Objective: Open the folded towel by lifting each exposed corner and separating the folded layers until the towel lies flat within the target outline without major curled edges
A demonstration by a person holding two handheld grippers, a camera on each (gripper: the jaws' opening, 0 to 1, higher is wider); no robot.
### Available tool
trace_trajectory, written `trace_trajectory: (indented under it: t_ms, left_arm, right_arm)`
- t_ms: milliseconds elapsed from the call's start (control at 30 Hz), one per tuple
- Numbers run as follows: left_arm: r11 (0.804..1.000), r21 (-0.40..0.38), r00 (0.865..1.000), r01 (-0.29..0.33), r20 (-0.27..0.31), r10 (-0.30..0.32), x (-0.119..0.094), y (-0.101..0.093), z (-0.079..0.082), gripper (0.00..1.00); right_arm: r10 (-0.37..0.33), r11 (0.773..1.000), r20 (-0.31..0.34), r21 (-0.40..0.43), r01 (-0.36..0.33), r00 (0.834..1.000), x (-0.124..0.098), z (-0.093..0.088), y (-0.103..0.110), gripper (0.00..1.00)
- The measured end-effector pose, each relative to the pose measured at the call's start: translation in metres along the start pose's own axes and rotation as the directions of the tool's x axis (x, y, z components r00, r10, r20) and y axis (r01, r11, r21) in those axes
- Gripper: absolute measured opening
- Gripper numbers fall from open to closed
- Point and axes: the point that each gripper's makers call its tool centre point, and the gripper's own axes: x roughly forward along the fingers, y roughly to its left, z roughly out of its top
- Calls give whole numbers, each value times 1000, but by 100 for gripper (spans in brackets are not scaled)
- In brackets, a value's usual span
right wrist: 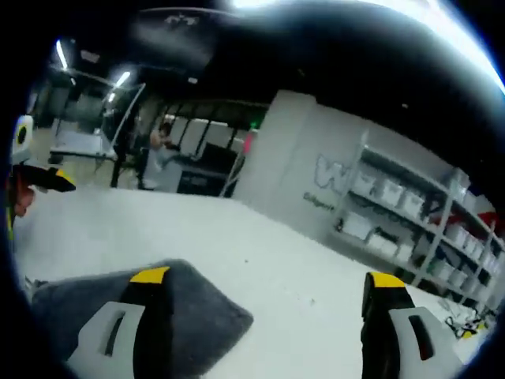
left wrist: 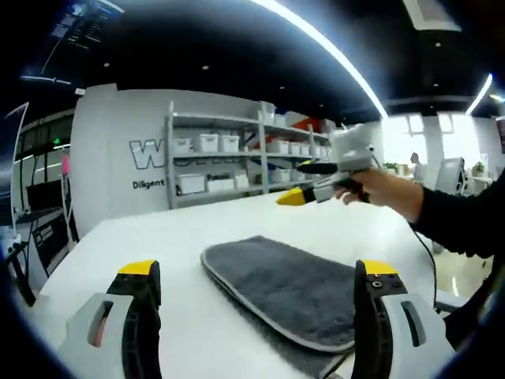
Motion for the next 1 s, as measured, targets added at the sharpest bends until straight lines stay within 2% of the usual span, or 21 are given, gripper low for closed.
trace_trajectory:
  t_ms: [133, 267, 333, 500, 600, 633, 667, 733, 800, 867, 1000]
  left_arm:
    - [1000, -8, 1000, 8, 5, -8, -4, 5, 3, 100]
    - [1000, 1, 1000, -2, 2, 2, -14, 15, 7, 100]
    - [1000, -19, 1000, -12, 4, 12, -18, 19, 10, 100]
    - [1000, -19, 1000, 21, 12, -21, -27, 21, 14, 100]
    - [999, 34, 999, 40, 28, -41, -29, 17, 15, 100]
    - [995, 86, 999, 47, 22, -49, -28, 16, 14, 98]
    - [991, 127, 999, 36, 13, -38, -27, 17, 12, 98]
    - [987, 161, 1000, -7, 15, 5, -24, 22, 12, 100]
    - [988, 155, 1000, -3, 25, -1, -24, 21, 13, 100]
    - [993, 117, 999, -5, 47, -1, -24, 24, 17, 100]
    - [996, 93, 999, -2, 34, -1, -28, 30, 13, 100]
  right_arm:
    - [4, 1000, 43, 14, -4, 999, -37, 3, 11, 100]
    - [-42, 999, 91, 9, 41, 995, -85, 2, 14, 100]
    - [-51, 999, 106, 22, 49, 993, -101, 0, 15, 100]
    - [-81, 993, 136, 94, 69, 987, -134, -11, 17, 100]
    - [-90, 993, 125, 92, 78, 988, -147, -23, 22, 100]
    - [-90, 992, 121, 94, 79, 989, -150, -26, 22, 100]
    - [-87, 991, 116, 109, 75, 989, -153, -29, 23, 100]
    - [-90, 989, 119, 127, 75, 989, -157, -31, 25, 100]
    - [-100, 989, 127, 119, 85, 987, -160, -31, 27, 100]
    - [-106, 990, 127, 106, 93, 986, -163, -32, 27, 100]
    - [-98, 991, 137, 106, 84, 986, -167, -31, 29, 100]
